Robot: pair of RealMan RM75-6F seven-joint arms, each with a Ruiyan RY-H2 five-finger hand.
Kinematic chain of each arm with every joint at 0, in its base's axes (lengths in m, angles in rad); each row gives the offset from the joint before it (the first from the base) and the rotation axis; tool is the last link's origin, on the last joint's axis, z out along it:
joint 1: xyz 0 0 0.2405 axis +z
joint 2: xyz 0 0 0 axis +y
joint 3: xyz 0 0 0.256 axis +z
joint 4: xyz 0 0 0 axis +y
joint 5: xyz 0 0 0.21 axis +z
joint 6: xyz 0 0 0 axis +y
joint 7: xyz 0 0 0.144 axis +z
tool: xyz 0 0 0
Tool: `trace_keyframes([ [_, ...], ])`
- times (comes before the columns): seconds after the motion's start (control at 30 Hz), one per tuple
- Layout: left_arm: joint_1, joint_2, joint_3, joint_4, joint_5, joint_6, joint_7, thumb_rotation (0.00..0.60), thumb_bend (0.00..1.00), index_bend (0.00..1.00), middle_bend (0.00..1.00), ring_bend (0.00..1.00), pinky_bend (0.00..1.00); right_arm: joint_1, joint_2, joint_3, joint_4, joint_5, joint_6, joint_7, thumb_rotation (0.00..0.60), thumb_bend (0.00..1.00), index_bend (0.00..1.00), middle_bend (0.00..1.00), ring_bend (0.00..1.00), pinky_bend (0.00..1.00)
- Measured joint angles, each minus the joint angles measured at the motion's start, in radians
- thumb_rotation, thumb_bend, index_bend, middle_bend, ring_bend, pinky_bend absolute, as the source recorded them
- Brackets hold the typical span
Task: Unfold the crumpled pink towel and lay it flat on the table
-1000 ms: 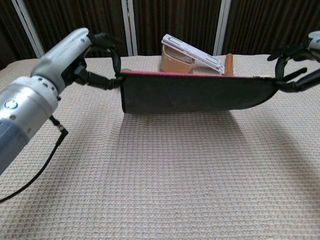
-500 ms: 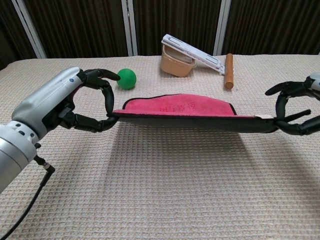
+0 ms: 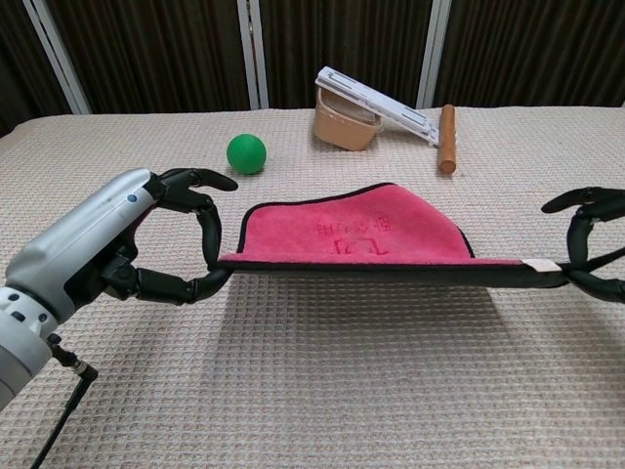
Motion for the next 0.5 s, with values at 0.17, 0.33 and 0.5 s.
trace_keyframes([
  [0.17,0.011,-0.006,0.001,0.010,-0.004,-0.027,0.006,0.600,0.44,0.64,0.15,0.00,0.03,-0.013,-0.018,-0.010,0.027,-0.009,-0.010,0.011,0.600,0.51,0.63,0.18,0.00,0.00],
  [0.33,0.013,-0.010,-0.005,0.010,-0.024,-0.070,0.028,0.600,0.44,0.64,0.15,0.00,0.03,-0.021,-0.033,-0.015,0.054,-0.007,-0.029,0.017,0.600,0.51,0.63,0.18,0.00,0.00],
  [0.5,0.011,-0.011,-0.017,-0.001,-0.045,-0.110,0.051,0.600,0.44,0.64,0.15,0.00,0.03,-0.031,-0.040,-0.018,0.064,-0.005,-0.038,0.021,0.600,0.51,0.63,0.18,0.00,0.00],
])
